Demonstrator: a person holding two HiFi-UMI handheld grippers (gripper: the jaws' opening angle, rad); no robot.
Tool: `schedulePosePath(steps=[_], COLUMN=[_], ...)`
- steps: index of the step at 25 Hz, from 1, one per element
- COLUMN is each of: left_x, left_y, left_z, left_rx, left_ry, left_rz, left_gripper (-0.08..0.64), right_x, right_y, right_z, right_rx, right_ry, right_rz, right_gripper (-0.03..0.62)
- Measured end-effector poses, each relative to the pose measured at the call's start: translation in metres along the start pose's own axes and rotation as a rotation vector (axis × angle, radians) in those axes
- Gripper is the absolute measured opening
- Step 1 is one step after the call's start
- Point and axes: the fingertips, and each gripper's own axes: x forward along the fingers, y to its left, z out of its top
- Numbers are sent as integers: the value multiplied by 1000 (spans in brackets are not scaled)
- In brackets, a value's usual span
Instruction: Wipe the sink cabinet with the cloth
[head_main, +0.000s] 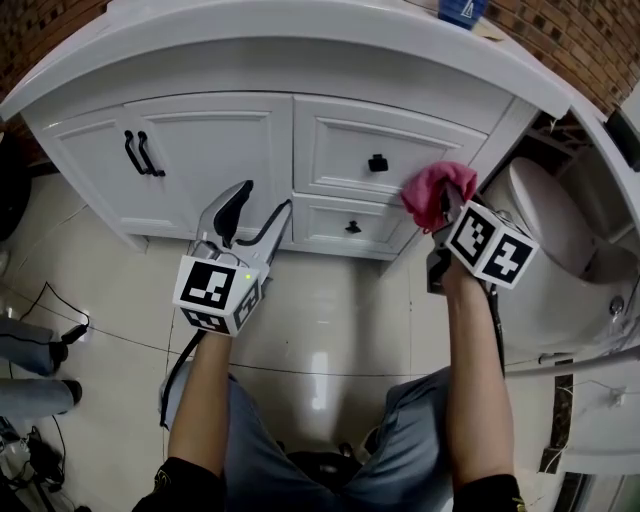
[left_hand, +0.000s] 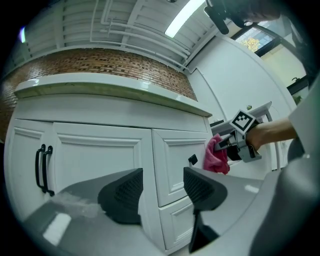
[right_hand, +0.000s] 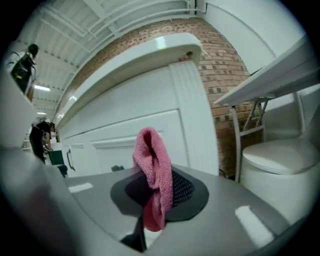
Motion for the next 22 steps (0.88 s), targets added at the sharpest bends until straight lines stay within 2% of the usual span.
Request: schedulePosePath(steps=[3, 6, 7, 9, 12, 18, 22], left_x=[-8, -17, -21, -29, -44, -63, -60], left_y=[10, 26, 31, 38, 50, 62, 61], left_z=[1, 6, 8, 11, 15, 24, 19], left_rx=[5, 8, 14, 30, 47, 80, 84], left_ry=[3, -9, -12, -14, -7, -6, 6], left_rz=[19, 50, 61, 78, 102, 121, 112], left_gripper=[253, 253, 253, 253, 252, 252, 252], right_x=[3, 16, 23, 37, 54, 70, 69], right_y=[82, 159, 174, 188, 198, 193, 154], right_z=[8, -8, -17, -36, -57, -84, -92], right_rx=[-14, -92, -81, 7, 107, 39, 107], right_ry=[-74, -78, -71, -46, 4, 54, 93], right_rz=[156, 323, 360, 398, 428, 402, 319], right_gripper=[35, 35, 35, 35, 35, 35, 35])
